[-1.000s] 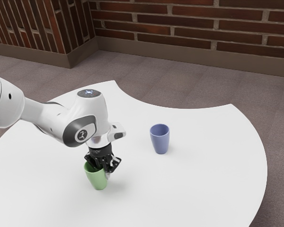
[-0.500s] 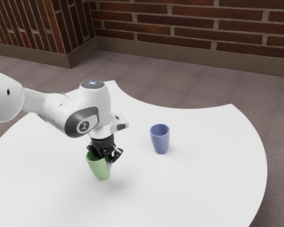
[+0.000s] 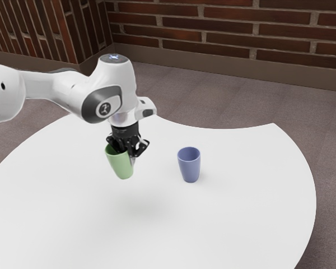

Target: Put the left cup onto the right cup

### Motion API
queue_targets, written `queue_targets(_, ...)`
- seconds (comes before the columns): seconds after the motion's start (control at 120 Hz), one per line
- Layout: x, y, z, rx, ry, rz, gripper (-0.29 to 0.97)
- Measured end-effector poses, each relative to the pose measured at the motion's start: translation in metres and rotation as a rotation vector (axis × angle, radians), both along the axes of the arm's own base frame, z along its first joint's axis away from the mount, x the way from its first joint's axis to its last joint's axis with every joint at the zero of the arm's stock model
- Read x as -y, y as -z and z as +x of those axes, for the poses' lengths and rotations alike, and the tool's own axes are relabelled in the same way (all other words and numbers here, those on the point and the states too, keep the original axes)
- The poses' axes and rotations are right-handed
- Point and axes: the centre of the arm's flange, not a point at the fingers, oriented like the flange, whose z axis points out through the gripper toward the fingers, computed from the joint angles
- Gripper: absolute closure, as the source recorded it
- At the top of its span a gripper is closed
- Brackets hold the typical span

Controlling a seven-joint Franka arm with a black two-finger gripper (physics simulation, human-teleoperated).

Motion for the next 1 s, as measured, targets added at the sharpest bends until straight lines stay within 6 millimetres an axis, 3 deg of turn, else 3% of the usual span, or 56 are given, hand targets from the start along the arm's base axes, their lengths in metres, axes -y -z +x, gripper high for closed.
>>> queue_targets(0.158, 0.0, -0.018, 0.022, -0.008, -0.002, -0.004, 0.78)
queue_targets(0.642, -0.004, -0.035, 0.079, -0.01, 0.026, -0.012, 0.78)
queue_targets(0.783, 0.005, -0.041, 0.09, -0.014, 0.049, -0.021, 0.78)
queue_targets(1.0, 0.038, -0.047, 0.09, -0.032, 0.107, -0.04, 0.78)
